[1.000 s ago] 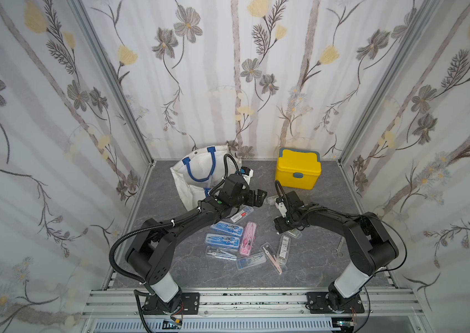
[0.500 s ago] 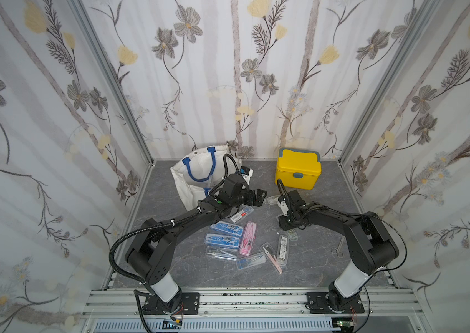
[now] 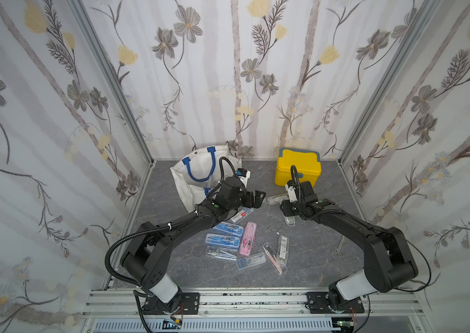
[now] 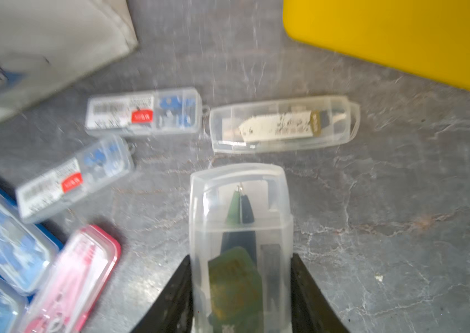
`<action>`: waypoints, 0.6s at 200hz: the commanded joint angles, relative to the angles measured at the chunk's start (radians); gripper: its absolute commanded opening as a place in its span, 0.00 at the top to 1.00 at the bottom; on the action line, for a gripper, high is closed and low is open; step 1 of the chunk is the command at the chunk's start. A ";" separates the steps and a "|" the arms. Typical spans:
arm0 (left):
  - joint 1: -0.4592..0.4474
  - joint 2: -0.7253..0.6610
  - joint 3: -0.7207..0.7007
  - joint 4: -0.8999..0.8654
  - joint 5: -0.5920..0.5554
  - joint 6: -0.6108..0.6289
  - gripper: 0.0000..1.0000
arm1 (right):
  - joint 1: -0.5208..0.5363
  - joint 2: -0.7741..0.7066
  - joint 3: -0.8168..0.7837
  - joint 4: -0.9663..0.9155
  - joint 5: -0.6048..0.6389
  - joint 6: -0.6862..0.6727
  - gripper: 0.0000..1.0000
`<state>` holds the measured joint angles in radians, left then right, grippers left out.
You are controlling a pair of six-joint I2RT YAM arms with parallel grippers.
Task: Put the compass set into the canvas bag
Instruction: Pick up the compass set at the center of the board.
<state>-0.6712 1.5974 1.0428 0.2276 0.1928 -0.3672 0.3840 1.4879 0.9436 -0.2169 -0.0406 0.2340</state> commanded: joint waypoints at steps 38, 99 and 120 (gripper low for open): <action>-0.044 0.005 -0.126 0.389 0.123 -0.125 0.00 | -0.005 -0.132 -0.023 0.219 -0.022 0.238 0.73; -0.116 0.105 -0.121 0.587 0.133 -0.172 0.00 | -0.017 -0.165 0.000 0.263 -0.069 0.283 0.73; -0.135 0.147 -0.080 0.601 0.129 -0.184 0.01 | -0.022 -0.171 -0.003 0.274 -0.083 0.294 0.72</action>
<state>-0.7921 1.7123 0.9230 0.7322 0.3183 -0.5220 0.3660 1.3289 0.9344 -0.0059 -0.0990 0.4969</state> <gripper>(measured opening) 0.995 0.443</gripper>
